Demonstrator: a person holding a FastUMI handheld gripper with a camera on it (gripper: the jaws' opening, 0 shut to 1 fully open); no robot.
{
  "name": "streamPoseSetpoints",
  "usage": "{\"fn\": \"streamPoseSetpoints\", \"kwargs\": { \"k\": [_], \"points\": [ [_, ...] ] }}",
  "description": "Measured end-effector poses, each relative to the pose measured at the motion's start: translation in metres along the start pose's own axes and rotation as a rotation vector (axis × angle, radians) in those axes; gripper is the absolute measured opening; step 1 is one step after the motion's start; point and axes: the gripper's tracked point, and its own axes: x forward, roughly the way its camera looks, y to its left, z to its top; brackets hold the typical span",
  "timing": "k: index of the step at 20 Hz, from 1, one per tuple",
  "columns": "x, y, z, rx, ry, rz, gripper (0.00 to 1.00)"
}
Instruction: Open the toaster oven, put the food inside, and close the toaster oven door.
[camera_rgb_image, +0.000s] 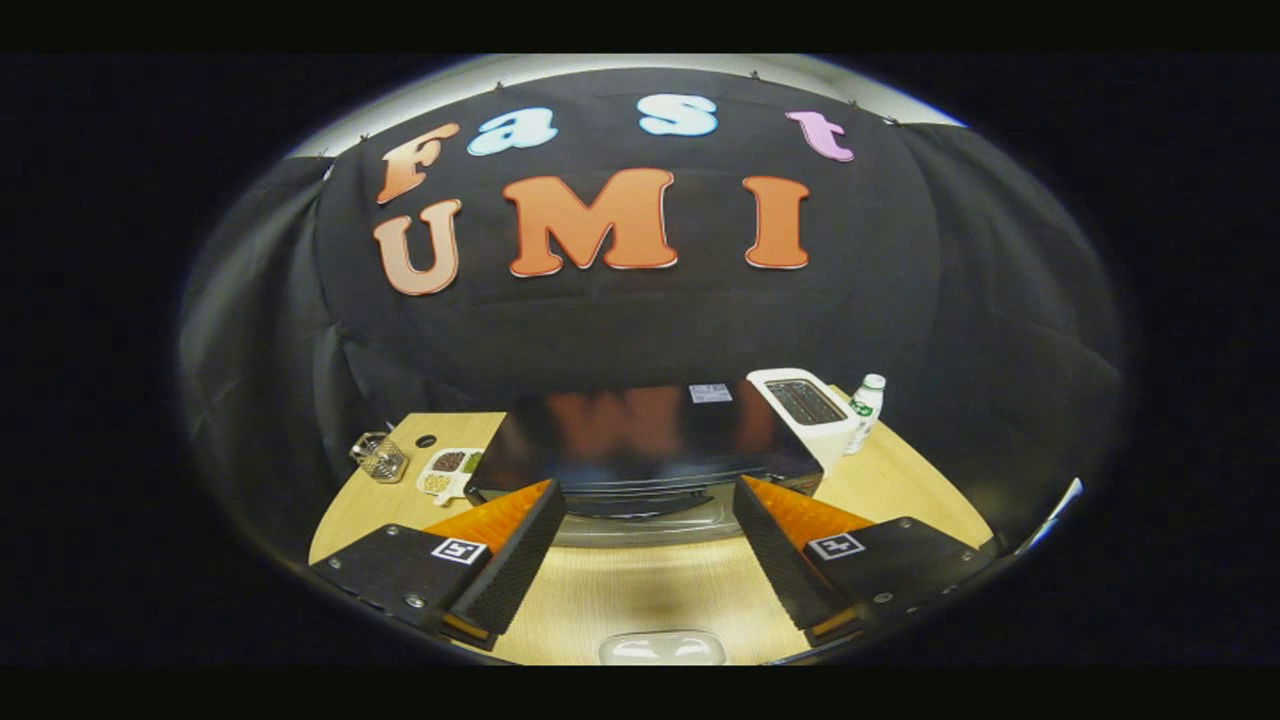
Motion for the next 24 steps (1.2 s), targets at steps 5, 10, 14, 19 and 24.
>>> {"fn": "streamPoseSetpoints", "kwargs": {
  "k": [5,10,14,19,24],
  "points": [
    [-0.031,-0.011,0.025,0.023,-0.054,-0.026,1.0],
    [-0.046,-0.01,0.042,0.03,-0.114,-0.021,1.0],
    [-0.048,-0.011,0.037,0.029,-0.105,-0.021,1.0],
    [-0.046,-0.006,0.041,0.038,-0.114,-0.008,1.0],
    [-0.043,-0.004,0.041,0.027,-0.107,0.0,1.0]
  ]
}}
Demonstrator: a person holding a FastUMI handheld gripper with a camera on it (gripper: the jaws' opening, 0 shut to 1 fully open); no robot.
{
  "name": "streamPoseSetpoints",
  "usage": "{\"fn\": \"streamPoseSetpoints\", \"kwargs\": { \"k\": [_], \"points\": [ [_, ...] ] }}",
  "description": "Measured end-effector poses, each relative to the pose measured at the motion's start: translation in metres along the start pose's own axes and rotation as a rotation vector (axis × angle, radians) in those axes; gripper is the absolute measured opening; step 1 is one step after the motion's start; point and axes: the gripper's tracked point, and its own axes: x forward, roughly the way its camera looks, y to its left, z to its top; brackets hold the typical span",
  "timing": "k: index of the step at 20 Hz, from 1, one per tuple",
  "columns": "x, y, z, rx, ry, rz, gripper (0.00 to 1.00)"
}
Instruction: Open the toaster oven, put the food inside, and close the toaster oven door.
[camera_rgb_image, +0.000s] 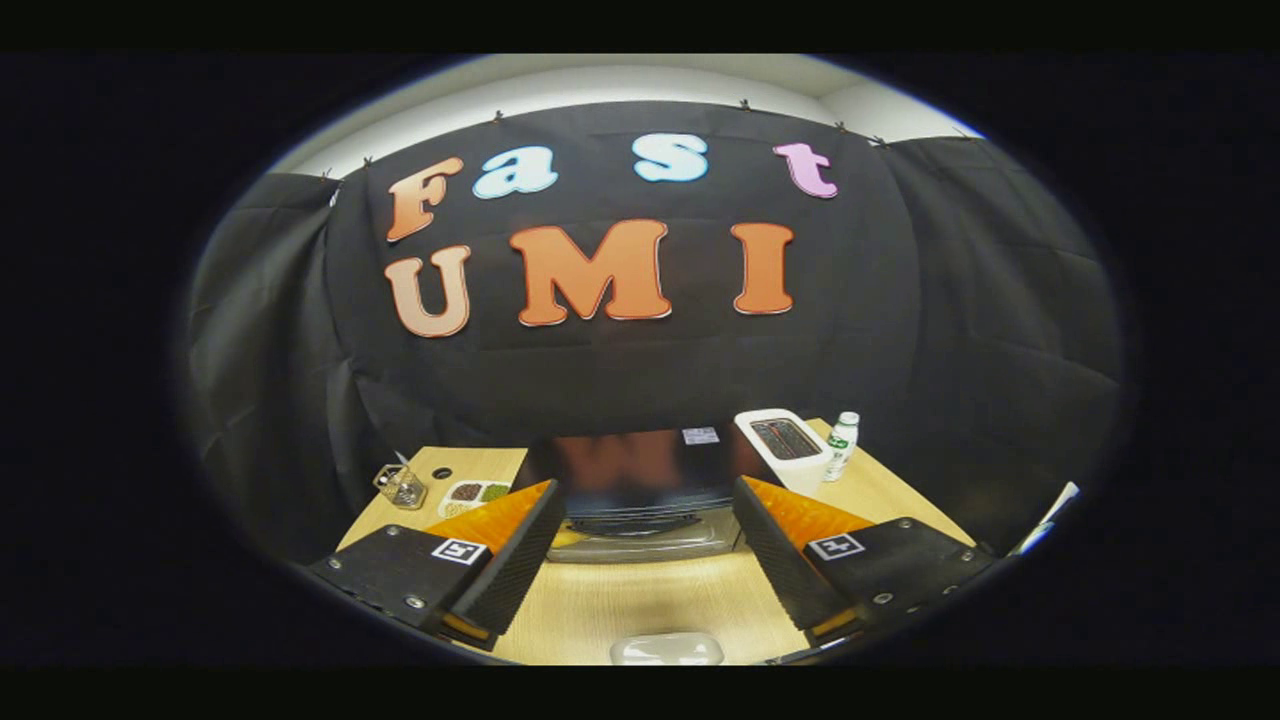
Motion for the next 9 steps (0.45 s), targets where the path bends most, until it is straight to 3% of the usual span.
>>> {"fn": "streamPoseSetpoints", "kwargs": {
  "k": [9],
  "points": [
    [0.007,0.012,-0.003,0.015,0.009,0.025,1.0]
  ]
}}
